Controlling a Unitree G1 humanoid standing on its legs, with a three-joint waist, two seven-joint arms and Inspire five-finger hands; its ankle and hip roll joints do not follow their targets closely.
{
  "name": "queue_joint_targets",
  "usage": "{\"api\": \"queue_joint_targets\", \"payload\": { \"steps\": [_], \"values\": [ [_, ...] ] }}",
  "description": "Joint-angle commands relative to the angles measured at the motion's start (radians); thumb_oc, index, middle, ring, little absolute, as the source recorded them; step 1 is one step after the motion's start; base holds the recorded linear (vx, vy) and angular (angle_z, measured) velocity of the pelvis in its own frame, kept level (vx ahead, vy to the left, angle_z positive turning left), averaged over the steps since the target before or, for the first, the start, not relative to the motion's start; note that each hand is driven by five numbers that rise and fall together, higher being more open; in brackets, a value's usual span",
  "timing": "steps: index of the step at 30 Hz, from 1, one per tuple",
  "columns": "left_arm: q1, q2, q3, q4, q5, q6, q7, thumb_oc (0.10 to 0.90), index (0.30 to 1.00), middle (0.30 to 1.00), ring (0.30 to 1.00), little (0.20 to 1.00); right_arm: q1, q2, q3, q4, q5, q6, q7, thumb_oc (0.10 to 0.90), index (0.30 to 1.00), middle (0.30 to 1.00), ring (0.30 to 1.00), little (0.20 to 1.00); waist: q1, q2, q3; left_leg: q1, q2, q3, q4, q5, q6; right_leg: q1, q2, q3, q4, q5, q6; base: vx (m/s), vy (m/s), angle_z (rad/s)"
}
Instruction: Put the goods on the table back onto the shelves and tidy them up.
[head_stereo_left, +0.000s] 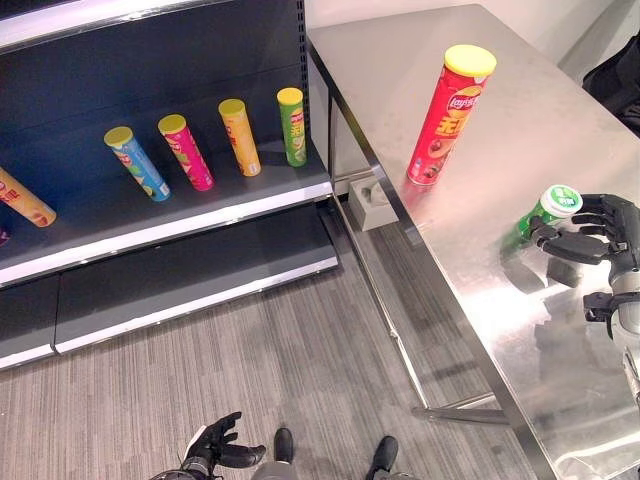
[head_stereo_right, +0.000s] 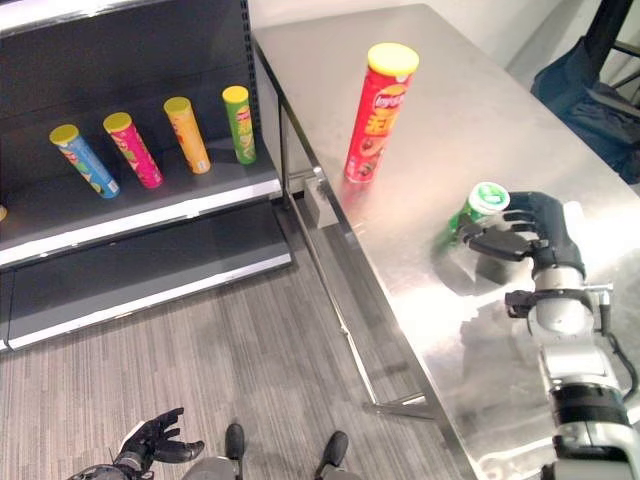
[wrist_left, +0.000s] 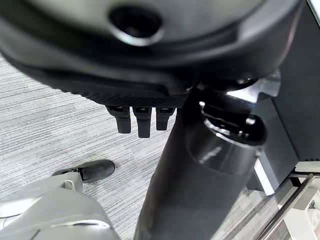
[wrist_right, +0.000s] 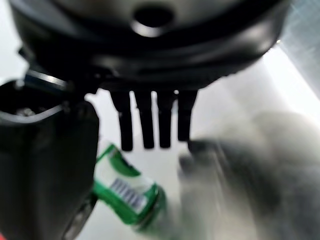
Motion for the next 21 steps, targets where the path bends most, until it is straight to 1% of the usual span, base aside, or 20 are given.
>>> {"api": "queue_joint_targets", "payload": {
  "steps": [1,9,14,15,18,19,21],
  "values": [
    [-0.014,0.063,-0.021,-0.019,0.012,-0.052,0.016,0.8,0.9,0.9,0.9,0.9,-0.136,-0.068,-0.002,-0.053,-0.001,-0.067,-0.049,0.4,0.3,0.3,0.3,0.3,0.014,-0.028,-0.051,-0.003,0.058,-0.013,0.001,-0.022,-0.045,0.037,-0.042,-0.003,0.007,-0.082,0.076,0.0,0.0,0.0],
    [-0.009,0.063,0.0,-0.023,0.022,-0.046,0.016,0.8,0.9,0.9,0.9,0.9,-0.075,-0.078,-0.084,-0.147,-0.014,-0.075,-0.065,0.4,0.3,0.3,0.3,0.3,0.007,-0.033,-0.06,0.013,0.063,-0.011,0.001,-0.03,-0.046,0.053,-0.037,-0.005,0.007,-0.092,0.073,0.0,0.0,0.0],
    [-0.004,0.065,0.022,-0.033,0.026,-0.042,0.011,0.8,0.9,0.9,0.9,0.9,-0.025,-0.107,-0.158,-0.257,-0.01,-0.089,-0.054,0.4,0.3,0.3,0.3,0.3,0.003,-0.041,-0.072,0.03,0.076,-0.008,0.001,-0.033,-0.051,0.07,-0.025,-0.003,0.007,-0.106,0.066,0.01,-0.037,0.02],
    [-0.003,0.067,0.03,-0.036,0.022,-0.042,0.009,0.8,0.9,0.9,0.9,0.9,-0.021,-0.12,-0.178,-0.3,0.016,-0.103,-0.04,0.4,0.3,0.3,0.3,0.3,0.002,-0.044,-0.077,0.039,0.083,-0.009,0.001,-0.033,-0.055,0.077,-0.017,0.001,0.007,-0.113,0.062,0.0,-0.071,0.01],
    [0.005,0.069,0.046,-0.044,0.017,-0.043,0.001,0.8,0.9,0.9,0.9,0.9,-0.006,-0.143,-0.22,-0.389,0.035,-0.123,-0.017,0.4,0.3,0.3,0.3,0.3,0.002,-0.05,-0.083,0.048,0.095,-0.009,0.007,-0.034,-0.061,0.088,-0.006,0.004,0.007,-0.124,0.054,-0.01,-0.079,-0.01],
    [0.01,0.068,0.053,-0.043,0.018,-0.043,-0.002,0.8,0.9,0.9,0.9,0.9,0.004,-0.153,-0.252,-0.436,0.051,-0.135,-0.009,0.4,0.3,0.3,0.3,0.3,0.001,-0.053,-0.09,0.052,0.102,-0.011,0.013,-0.032,-0.066,0.094,0.002,0.003,0.007,-0.132,0.048,-0.01,-0.096,-0.04],
    [0.014,0.067,0.06,-0.04,0.017,-0.044,-0.005,0.8,0.9,0.9,0.9,0.9,0.006,-0.15,-0.282,-0.48,0.084,-0.155,0.0,0.4,0.3,0.3,0.3,0.3,0.003,-0.055,-0.091,0.055,0.113,-0.012,0.029,-0.037,-0.072,0.103,0.013,0.004,0.007,-0.142,0.042,-0.01,-0.098,0.04]
  ]
}}
